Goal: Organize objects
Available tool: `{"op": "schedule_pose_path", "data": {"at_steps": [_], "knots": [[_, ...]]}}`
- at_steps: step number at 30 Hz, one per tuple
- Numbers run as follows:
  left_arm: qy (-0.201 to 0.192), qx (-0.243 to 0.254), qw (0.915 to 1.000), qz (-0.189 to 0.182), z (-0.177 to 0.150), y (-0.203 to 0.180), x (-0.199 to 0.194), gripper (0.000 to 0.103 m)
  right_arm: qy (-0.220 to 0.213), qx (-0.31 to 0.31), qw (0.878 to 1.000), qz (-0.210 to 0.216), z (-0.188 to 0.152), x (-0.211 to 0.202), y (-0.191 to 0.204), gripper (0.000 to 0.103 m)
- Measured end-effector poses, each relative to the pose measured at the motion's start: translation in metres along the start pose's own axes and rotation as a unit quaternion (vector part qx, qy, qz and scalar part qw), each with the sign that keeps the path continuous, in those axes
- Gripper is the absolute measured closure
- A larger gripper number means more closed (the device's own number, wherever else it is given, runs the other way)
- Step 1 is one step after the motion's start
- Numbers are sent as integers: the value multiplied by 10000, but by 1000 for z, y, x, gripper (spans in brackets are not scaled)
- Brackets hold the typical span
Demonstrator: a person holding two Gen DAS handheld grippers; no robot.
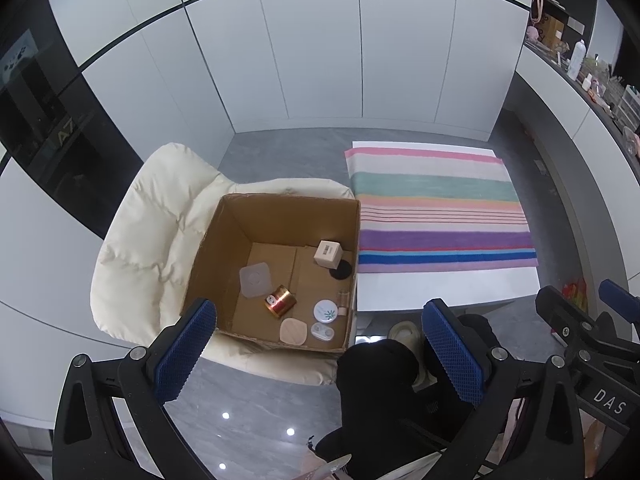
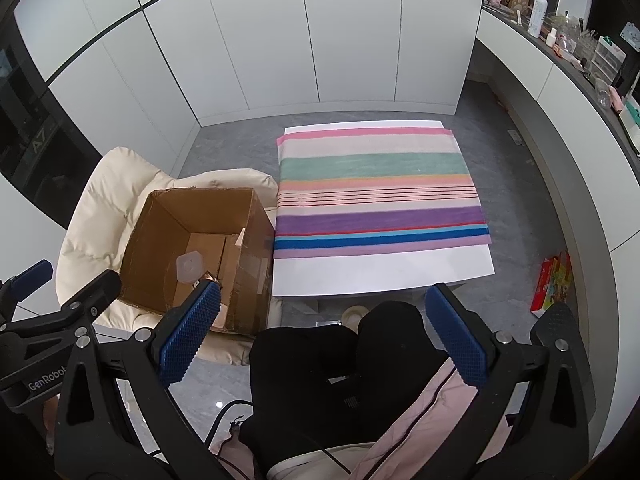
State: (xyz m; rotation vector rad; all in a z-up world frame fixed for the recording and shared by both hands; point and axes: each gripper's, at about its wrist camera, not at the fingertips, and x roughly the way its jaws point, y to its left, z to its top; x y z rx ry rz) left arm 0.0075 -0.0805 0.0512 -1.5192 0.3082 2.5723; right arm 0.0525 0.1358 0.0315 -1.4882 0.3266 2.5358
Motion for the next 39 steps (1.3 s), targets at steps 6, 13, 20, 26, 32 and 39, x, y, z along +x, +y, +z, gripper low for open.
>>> {"op": "schedule_pose_path", "data": {"at_steps": [6, 13, 20, 26, 32, 39], "knots": [[-27, 21, 10000, -4, -1, 0, -3, 0, 7, -10, 10000, -5, -1, 0, -1, 0], [-38, 69, 10000, -3, -2, -3, -4, 0, 26, -15, 10000, -15, -2, 0, -2, 0], [-50, 80, 10000, 9, -2, -3, -4, 0, 46, -20, 10000, -22, -2, -1, -2, 0], [-52, 82, 10000, 4, -2, -2, -4, 0, 47, -25, 10000, -17, -2, -1, -3, 0], [-54, 97, 9999, 24, -2, -2, -4, 0, 29, -11, 10000, -39, -3, -2, -2, 0], [-58, 129, 9999, 37, -3, -4, -5, 0, -10, 4, 10000, -74, -3, -2, -3, 0]]}}
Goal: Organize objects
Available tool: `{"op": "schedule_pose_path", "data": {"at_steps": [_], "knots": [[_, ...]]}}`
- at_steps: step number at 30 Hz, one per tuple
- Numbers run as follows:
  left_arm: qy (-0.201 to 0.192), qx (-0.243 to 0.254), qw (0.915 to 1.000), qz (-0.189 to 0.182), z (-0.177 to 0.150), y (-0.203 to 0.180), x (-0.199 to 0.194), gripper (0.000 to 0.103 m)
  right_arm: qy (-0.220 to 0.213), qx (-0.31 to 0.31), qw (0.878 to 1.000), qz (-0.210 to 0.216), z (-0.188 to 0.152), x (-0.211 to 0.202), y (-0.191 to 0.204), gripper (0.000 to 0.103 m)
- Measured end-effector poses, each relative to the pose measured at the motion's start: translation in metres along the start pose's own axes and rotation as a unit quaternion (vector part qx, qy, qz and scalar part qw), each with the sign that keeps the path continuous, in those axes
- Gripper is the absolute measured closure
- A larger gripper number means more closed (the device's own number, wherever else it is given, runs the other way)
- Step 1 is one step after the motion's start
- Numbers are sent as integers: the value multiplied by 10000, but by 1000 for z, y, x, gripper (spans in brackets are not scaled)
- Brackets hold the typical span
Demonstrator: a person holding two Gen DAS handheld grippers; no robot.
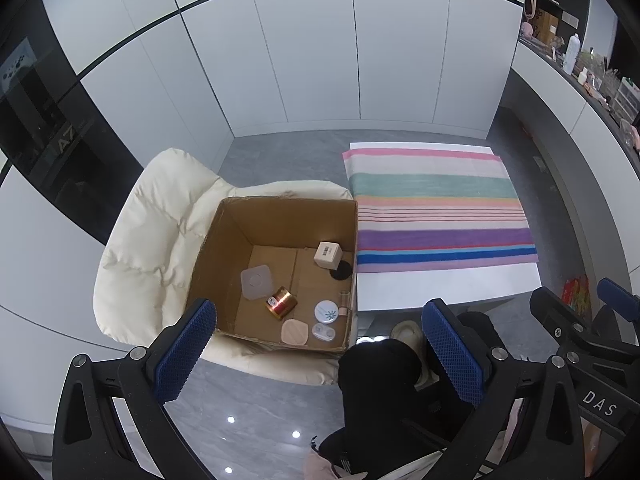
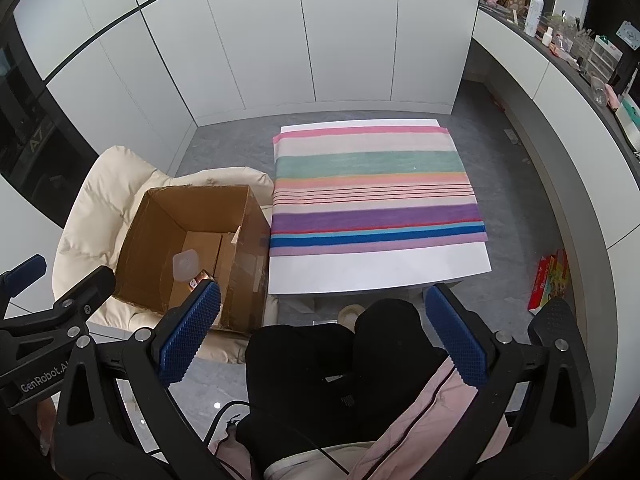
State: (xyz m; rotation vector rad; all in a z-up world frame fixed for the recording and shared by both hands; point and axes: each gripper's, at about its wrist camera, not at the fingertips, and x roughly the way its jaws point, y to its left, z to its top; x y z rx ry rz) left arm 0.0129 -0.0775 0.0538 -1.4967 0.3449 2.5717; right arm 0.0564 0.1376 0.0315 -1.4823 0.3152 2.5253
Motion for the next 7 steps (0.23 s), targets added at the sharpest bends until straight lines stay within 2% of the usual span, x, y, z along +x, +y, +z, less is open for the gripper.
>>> {"op": "schedule_pose_path", "data": {"at_steps": [7], "knots": [[9, 11, 10000, 0, 0, -4, -1, 0, 18, 11, 10000, -16, 0, 1, 0, 0]]}}
